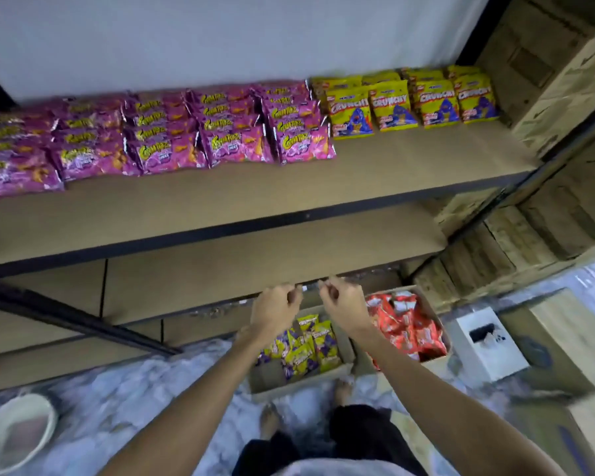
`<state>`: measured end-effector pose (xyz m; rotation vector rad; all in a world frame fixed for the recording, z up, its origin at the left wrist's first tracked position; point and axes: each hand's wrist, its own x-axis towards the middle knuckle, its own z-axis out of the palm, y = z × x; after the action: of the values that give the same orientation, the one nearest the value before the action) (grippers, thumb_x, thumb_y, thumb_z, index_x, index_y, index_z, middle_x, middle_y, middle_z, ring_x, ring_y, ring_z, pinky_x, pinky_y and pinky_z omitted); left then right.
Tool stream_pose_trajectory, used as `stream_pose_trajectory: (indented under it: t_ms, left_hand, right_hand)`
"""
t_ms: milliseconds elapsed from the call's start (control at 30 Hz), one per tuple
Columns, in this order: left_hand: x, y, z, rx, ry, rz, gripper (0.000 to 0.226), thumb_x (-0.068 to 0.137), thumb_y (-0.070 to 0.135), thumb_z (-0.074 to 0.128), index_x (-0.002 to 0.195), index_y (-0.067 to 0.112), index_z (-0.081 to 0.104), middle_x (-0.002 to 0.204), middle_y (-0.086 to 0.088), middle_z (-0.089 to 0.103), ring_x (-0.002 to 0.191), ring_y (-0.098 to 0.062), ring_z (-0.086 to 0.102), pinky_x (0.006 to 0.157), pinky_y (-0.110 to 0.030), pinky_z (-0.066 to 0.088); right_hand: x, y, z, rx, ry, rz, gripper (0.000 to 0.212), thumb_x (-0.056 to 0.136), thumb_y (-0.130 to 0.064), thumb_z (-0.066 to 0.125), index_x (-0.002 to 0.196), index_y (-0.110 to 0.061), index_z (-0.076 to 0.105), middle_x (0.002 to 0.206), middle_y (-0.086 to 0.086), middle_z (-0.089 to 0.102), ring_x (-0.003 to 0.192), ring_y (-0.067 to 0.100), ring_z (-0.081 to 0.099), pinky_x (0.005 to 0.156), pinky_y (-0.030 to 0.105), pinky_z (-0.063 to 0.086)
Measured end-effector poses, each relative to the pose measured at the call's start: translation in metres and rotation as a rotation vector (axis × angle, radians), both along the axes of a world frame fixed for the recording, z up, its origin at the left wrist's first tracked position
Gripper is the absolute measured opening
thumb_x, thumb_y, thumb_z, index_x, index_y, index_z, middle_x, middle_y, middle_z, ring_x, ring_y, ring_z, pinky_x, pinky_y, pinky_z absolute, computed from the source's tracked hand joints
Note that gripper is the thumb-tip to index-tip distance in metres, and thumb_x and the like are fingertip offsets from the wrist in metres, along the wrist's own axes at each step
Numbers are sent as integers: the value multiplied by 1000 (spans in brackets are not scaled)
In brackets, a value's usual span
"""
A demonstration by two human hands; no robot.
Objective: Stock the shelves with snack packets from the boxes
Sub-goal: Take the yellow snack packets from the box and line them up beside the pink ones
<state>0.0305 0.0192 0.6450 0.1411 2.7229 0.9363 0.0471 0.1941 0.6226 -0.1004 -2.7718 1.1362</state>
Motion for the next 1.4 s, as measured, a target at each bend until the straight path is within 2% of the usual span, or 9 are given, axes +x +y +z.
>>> stream_pose_trajectory:
  t_ms: [200,367,467,633,733,933,1100,1333,1400]
  left_hand:
    - [48,-17,-78,-94,-286,-8,38,102,33,46,79,9,62,81,-15,69,84,-28,65,74,-38,48]
    - [61,-18,-144,-106,-393,40,43,104,34,46,73,8,60,70,-12,59,71,-28,59,58,-31,29]
    - [55,-15,-184,-116,-420,53,41,104,35,44,82,7,64,78,-14,64,79,-30,61,61,-30,32]
    - [51,-13,-285,-90,-531,31,38,104,37,39,80,11,54,75,-4,53,75,-27,57,62,-32,37]
    - [53,-14,-352,-76,-562,14,41,105,34,39,68,16,44,67,-3,46,64,-23,51,57,-31,33]
    - [41,-18,-473,-196,-544,-98,45,105,26,39,61,23,36,63,-1,46,60,-21,50,59,-34,41]
    - [37,-20,-568,-238,-469,-154,35,104,33,39,73,17,45,70,-8,57,64,-25,57,58,-38,45]
    - [13,-26,-679,-226,-552,-166,39,107,26,38,72,13,48,70,-4,50,64,-17,49,55,-29,31]
    - [4,-29,-709,-218,-555,-68,32,106,30,40,90,8,57,84,-8,52,76,-21,50,64,-30,34]
  right_hand:
    - [54,-3,-77,31,-294,56,26,94,-31,56,74,-16,60,50,-6,51,45,18,50,49,33,45]
    - [72,-2,-147,47,-483,31,22,95,-26,61,74,-24,57,52,-13,46,45,9,44,54,23,33]
    - [66,3,-193,56,-568,44,21,96,-26,57,76,-18,58,58,1,57,52,23,53,54,26,35]
    - [58,15,-276,69,-622,0,30,96,-23,57,67,-14,54,56,-1,52,46,13,46,50,22,30]
    - [58,22,-341,118,-691,44,43,96,-25,55,58,-22,36,61,2,51,55,21,48,59,24,32]
    - [43,25,-464,165,-839,208,28,98,-30,50,77,-14,59,71,9,59,64,24,56,58,25,36]
    - [33,21,-554,132,-786,240,35,99,-27,50,65,-21,41,60,-3,46,56,17,47,50,21,25]
    - [0,37,-665,147,-767,328,29,100,-31,55,78,-12,57,78,12,62,74,28,63,63,32,48]
    - [-7,42,-695,145,-864,335,35,97,-44,59,99,-10,63,91,14,67,86,29,66,74,39,56]
